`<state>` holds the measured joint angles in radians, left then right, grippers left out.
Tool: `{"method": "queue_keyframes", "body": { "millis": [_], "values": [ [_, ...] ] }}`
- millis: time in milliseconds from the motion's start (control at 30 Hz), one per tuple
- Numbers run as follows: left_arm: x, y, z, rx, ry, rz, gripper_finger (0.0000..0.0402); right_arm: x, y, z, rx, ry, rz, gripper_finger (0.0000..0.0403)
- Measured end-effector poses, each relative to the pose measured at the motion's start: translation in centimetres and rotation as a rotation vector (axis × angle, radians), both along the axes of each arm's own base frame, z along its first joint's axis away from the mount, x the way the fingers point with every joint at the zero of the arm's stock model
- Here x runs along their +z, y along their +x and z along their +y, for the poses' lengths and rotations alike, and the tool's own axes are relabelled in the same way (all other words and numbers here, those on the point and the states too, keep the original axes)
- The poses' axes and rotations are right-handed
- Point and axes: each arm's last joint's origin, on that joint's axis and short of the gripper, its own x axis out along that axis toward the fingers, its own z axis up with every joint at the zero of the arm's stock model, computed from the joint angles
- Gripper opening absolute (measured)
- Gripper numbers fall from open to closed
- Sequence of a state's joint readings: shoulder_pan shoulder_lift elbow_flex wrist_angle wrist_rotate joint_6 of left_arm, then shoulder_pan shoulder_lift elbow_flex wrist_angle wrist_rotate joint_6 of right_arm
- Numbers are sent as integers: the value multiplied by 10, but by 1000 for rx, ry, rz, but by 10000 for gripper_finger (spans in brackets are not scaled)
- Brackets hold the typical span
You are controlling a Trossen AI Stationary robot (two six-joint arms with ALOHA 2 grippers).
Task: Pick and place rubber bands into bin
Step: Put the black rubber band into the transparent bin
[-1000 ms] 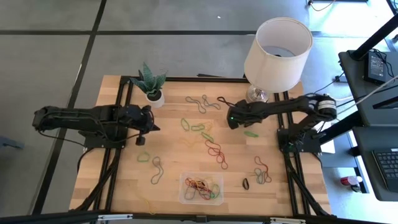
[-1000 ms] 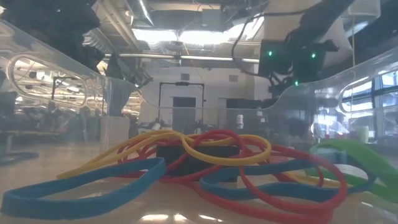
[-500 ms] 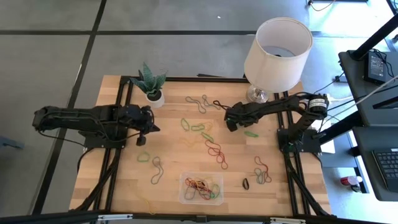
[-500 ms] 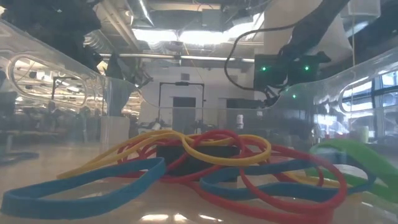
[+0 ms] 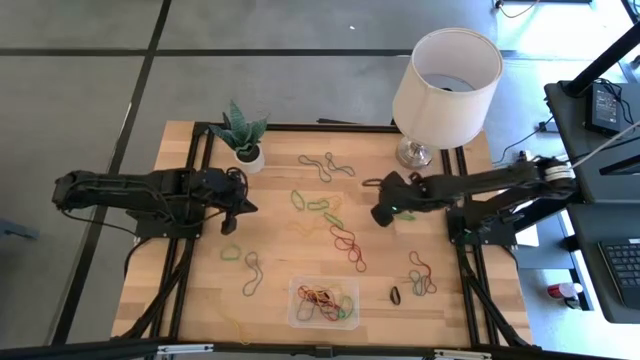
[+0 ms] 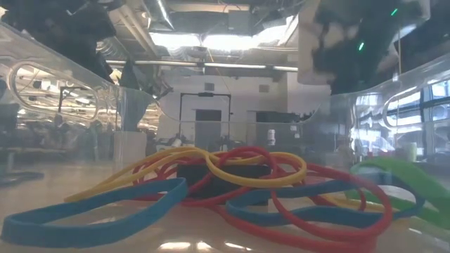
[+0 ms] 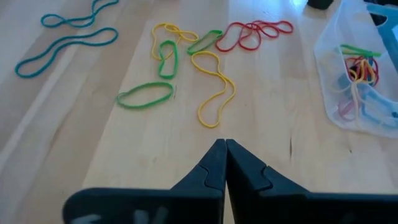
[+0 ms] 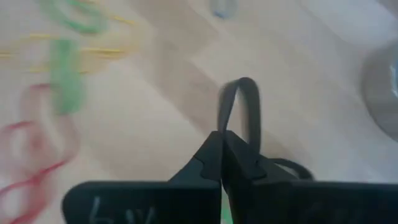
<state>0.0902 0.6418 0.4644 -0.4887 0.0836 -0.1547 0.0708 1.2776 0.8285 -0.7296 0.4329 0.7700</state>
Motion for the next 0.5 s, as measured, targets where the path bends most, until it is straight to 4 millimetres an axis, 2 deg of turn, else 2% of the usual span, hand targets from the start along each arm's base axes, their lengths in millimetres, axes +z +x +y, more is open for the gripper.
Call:
{"method": "queue_keyframes", "body": {
  "millis": [133,267,367,500],
  "values": [
    [0,0,0,12,-13,0,3,31,2,33,117,-34,-116,2],
    [0,0,0,21,-5,2,1,57,14,68,216,-71,-201,2],
    [0,0,1,19,5,2,2,72,31,95,292,-85,-231,1],
    [0,0,1,20,6,2,2,81,60,133,404,-105,-217,1]
  ]
}}
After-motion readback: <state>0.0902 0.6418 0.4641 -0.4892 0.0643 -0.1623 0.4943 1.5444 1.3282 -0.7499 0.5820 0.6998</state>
